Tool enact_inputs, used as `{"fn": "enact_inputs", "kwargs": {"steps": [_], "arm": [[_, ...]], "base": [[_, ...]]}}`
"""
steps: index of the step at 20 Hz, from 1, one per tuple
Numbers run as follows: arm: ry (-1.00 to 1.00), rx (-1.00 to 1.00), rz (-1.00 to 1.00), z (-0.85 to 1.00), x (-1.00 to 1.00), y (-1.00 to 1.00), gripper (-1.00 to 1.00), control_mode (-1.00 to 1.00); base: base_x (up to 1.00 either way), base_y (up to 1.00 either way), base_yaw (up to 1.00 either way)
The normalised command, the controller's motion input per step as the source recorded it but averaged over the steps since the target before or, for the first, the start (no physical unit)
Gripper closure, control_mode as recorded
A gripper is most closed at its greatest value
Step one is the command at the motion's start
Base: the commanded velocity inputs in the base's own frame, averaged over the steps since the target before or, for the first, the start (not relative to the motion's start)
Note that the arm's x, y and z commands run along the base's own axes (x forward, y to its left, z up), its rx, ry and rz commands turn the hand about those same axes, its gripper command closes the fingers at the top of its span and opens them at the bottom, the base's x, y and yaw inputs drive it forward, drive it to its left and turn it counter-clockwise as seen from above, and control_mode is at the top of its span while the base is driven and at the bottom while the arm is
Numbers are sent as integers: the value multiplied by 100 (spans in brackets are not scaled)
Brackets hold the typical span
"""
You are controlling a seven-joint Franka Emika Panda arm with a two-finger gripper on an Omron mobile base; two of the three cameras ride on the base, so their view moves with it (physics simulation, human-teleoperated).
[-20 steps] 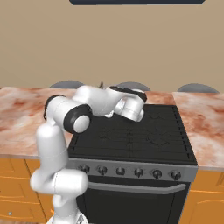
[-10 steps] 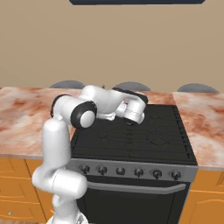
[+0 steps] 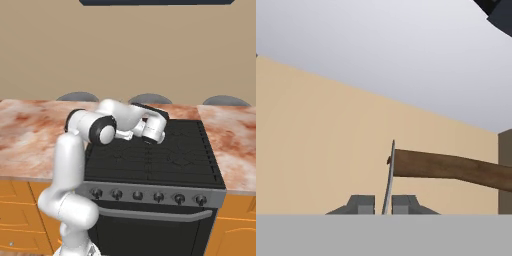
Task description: Pick the kettle from the cabinet and place it on a stove burner. Then pick the pot from the counter and place it on another stove burner. Finally, turn both burners on.
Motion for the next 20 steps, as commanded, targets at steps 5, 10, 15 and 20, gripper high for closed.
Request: {"fn": "enact_inputs", "kwargs": {"steps": [5,10,15,20], "arm": [[0,0,0,-13,33,0,100,-100],[0,0,0,-13,31,0,100,-100],[0,0,0,-16,32,0,100,-100],[0,0,0,-19,33,0,100,-100]], "base": [[0,0,0],[0,0,0],[0,0,0],[0,0,0]]}}
